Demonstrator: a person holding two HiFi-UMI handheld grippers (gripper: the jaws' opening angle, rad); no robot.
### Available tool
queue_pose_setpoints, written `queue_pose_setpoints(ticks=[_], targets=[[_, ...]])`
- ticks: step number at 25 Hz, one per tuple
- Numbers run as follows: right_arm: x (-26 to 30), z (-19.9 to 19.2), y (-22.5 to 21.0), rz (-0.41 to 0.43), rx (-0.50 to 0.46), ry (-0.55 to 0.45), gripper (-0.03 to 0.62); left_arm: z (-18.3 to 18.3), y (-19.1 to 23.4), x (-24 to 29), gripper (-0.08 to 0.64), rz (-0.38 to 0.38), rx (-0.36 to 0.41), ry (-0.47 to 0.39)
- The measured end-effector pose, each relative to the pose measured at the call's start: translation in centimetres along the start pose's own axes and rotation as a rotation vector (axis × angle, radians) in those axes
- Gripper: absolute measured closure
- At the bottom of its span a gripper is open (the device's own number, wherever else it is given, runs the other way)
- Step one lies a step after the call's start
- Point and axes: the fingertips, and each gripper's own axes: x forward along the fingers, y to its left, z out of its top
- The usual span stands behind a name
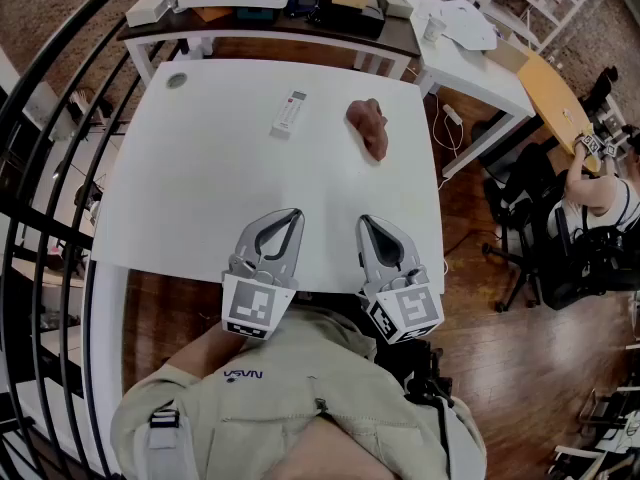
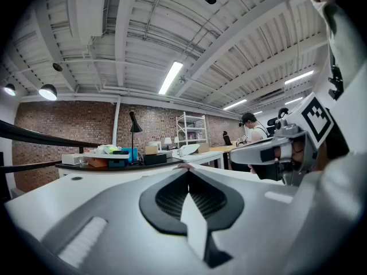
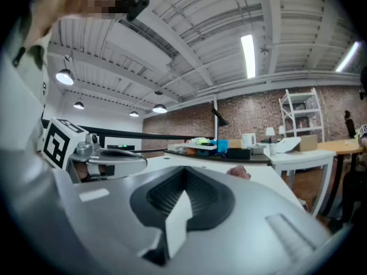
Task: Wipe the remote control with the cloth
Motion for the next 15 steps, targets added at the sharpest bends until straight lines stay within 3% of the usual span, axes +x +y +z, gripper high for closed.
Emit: queue_pose_setpoints(ticks=[4,11,15], targets=[[0.9,1.3,-1.4,-0.014,-0.030,-0.024,0.589,0.7,1.6,1.8,0.545,-0.009,0.036,0.021],[2.9,4.4,-5.2,-0.040,-0.197,-0.038,0.589,3.9,6.3,5.9,0.440,0.022,0.076,0.014],[4.8,5.5,-9.0,-0.042,-0.245,-0.023,0.589,3.0,8.8,8.8,0.378,0.042,0.081,0.072]])
